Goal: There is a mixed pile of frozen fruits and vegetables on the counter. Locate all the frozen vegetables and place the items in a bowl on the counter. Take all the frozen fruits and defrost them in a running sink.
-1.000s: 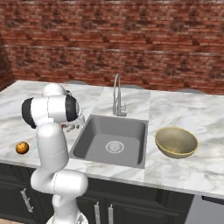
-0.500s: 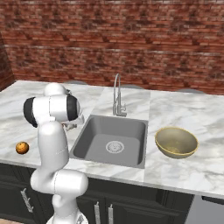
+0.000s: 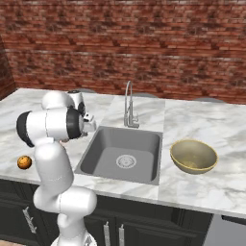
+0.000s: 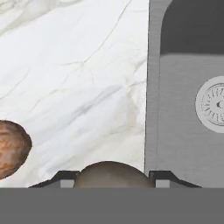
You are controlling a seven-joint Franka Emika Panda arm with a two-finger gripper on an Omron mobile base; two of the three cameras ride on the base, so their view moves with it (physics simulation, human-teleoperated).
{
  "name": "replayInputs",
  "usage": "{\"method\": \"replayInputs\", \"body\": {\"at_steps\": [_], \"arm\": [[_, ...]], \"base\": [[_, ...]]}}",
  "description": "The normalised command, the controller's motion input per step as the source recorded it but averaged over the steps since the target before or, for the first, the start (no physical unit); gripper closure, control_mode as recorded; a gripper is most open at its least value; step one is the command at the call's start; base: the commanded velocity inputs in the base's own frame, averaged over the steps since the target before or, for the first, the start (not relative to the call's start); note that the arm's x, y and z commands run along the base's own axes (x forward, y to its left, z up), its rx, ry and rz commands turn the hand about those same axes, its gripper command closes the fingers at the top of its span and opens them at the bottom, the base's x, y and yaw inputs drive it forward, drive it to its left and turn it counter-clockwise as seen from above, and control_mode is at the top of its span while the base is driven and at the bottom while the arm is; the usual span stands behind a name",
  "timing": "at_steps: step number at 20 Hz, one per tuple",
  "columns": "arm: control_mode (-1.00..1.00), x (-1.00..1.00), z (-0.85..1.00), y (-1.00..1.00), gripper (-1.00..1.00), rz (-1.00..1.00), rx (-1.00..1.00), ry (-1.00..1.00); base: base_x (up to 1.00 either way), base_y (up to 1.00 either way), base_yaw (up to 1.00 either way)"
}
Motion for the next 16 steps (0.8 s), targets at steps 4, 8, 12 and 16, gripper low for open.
{"method": "replayInputs", "body": {"at_steps": [4, 8, 12, 16], "arm": [[-1.00, -0.62, 0.63, -0.63, 1.00, -0.03, 0.00, -0.04], [-1.00, -0.63, 0.60, -0.60, 1.00, -0.04, 0.00, -0.02], [-1.00, -0.58, 0.53, -0.64, 1.00, -0.04, 0.00, 0.00], [-1.00, -0.56, 0.34, -0.69, 1.00, -0.03, 0.00, 0.00]], "base": [[0.00, 0.00, 0.00], [0.00, 0.00, 0.00], [0.00, 0.00, 0.00], [0.00, 0.00, 0.00]]}}
